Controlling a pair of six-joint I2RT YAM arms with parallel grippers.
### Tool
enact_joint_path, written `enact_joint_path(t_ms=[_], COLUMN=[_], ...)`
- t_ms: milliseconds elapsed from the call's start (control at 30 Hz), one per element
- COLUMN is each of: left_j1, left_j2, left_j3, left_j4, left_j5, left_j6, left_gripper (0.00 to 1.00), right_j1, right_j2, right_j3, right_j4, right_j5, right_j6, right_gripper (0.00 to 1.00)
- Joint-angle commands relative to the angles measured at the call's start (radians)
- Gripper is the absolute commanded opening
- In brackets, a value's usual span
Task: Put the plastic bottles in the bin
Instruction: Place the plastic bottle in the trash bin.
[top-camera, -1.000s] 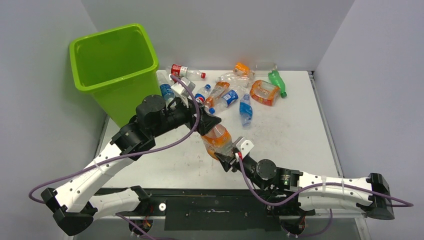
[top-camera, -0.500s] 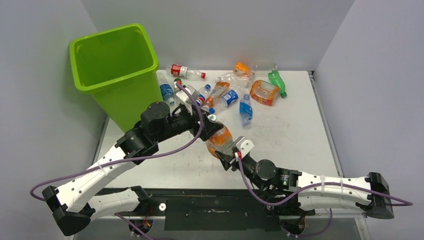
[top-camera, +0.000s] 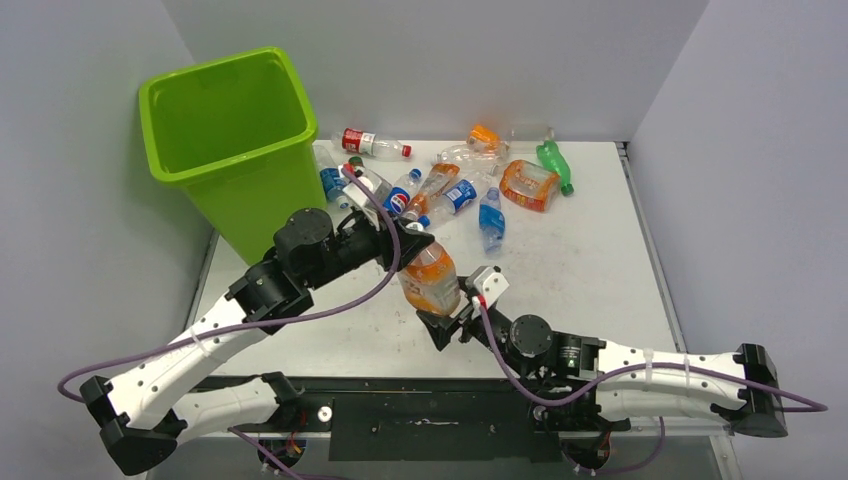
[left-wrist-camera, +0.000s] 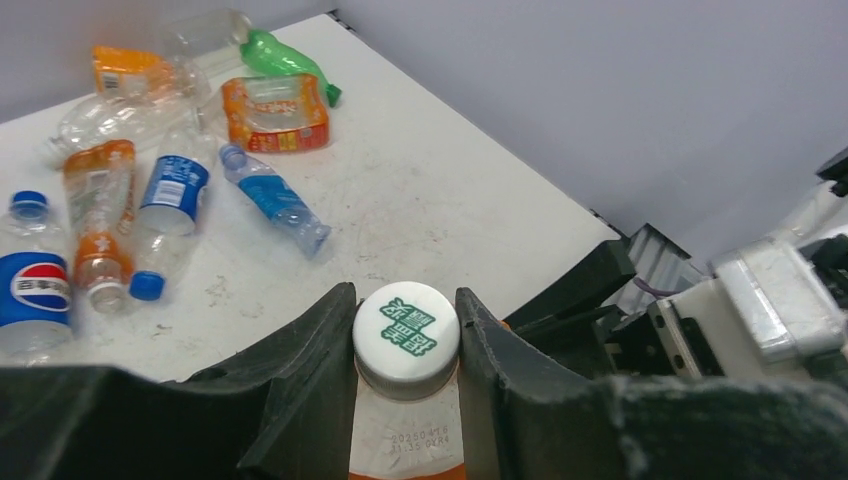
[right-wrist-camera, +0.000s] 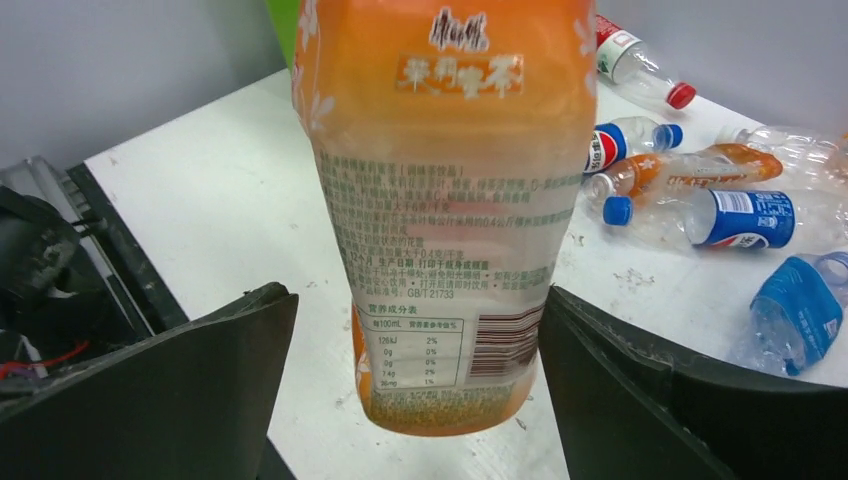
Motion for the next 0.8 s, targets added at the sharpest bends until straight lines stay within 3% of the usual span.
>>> enact_joint_path(t_ms=[0, 133, 267, 400, 567, 700, 767], left_j1=[0.004, 0.006, 0.021, 0.082, 0.239, 0.340, 0.412], left_j2=[-0.065, -0.110, -0.101, -0.073, -0.002, 0.120, 0.183], left_j3=[0.068, 0.176, 0.290, 0.296, 0.352, 0.468, 0.540], left_j4=[0.009, 0.024, 0.138, 0.427, 0.584, 0.557, 0.438], left_j5=[-0.156, -0.346, -0.574, -0.596, -0.524, -0.579, -0.551], left_j6=[0.092, 0.277, 0.537, 0.728, 0.731, 0.791, 0.763], left_gripper=[0.00, 0.00, 0.00, 0.00, 0.00, 0.00, 0.00], right_j1=[0.009, 0.011, 0.011, 0.012, 0.011, 0.011, 0.011], right_j2=[-0.001, -0.038, -0.113, -0.203, -0.305, -0.302, -0.287], right_j3=[0.134, 0.203, 0.204, 0.121, -0.012, -0.034, -0.033], right_j4=[-0.081, -0.131, -0.115, -0.075, 0.000, -0.022, -0.030], right_j5=[-0.093, -0.194, -0.178, -0.029, 0.053, 0.073, 0.070], right_j6=[0.136, 0.184, 0.192, 0.202, 0.219, 0.252, 0.264], right_gripper=[0.90, 0.90, 0.90, 0.90, 0.90, 0.90, 0.90])
